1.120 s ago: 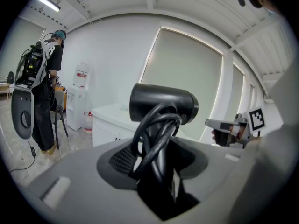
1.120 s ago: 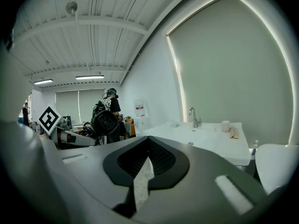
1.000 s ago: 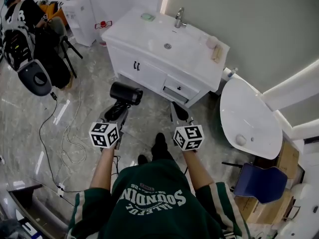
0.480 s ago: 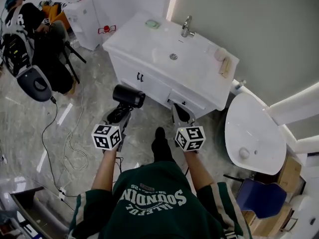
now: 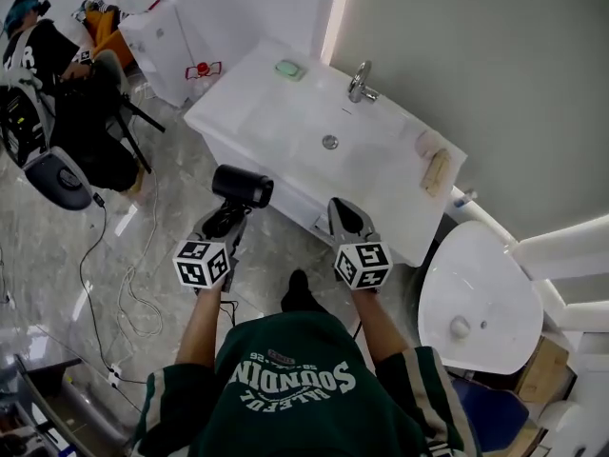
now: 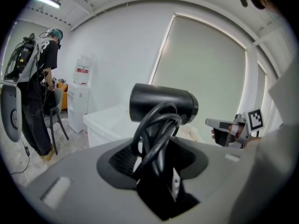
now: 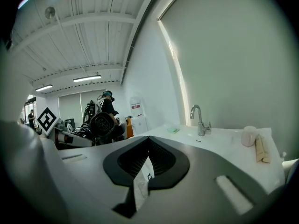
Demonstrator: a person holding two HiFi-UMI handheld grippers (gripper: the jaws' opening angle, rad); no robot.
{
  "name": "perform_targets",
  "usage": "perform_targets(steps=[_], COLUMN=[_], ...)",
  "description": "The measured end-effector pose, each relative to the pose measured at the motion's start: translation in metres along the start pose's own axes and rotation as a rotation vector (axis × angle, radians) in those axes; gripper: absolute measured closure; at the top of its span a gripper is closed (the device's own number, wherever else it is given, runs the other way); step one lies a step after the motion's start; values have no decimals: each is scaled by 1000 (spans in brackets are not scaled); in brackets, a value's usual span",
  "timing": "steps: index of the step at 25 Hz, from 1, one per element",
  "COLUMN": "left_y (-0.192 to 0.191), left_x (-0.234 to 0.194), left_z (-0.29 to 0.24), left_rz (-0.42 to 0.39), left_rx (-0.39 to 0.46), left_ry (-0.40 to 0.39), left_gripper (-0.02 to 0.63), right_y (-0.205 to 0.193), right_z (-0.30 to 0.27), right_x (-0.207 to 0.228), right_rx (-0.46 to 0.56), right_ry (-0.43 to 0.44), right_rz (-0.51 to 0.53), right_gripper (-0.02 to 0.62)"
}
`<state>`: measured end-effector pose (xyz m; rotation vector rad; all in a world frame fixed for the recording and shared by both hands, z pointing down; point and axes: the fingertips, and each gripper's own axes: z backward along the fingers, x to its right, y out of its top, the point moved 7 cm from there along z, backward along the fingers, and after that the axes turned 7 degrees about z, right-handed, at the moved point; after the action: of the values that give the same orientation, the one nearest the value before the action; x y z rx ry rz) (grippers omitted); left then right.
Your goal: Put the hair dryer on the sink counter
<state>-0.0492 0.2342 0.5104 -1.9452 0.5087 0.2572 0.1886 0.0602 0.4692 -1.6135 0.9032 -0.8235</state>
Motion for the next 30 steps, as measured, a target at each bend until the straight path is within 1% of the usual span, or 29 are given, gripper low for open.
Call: perform_targets(steps=[5, 11, 16, 20, 25, 30], left_y=[28, 51, 70, 85, 110, 137], left_x=[10, 11, 9, 2, -19, -47], left_z=[-54, -99, -132, -157, -194, -229], left_rz=[-11, -2, -18, -29, -36, -41], left_rx=[-1, -4, -13, -21, -32, -49], left_ry=[12, 7, -6, -33, -72, -113], left_gripper=[367, 367, 367, 367, 367, 367], right_y=[13, 22, 24, 26, 27, 31], right_z=[-35, -58, -72, -84, -105, -139], right_x=[56, 89, 110, 121, 132, 131], right_rx=[5, 12, 22, 18, 9, -3], right_ry=[14, 14, -4, -37, -100, -147], right_rz=[1, -15, -27, -27, -37, -39], right_gripper=[594, 592, 592, 594, 593, 594])
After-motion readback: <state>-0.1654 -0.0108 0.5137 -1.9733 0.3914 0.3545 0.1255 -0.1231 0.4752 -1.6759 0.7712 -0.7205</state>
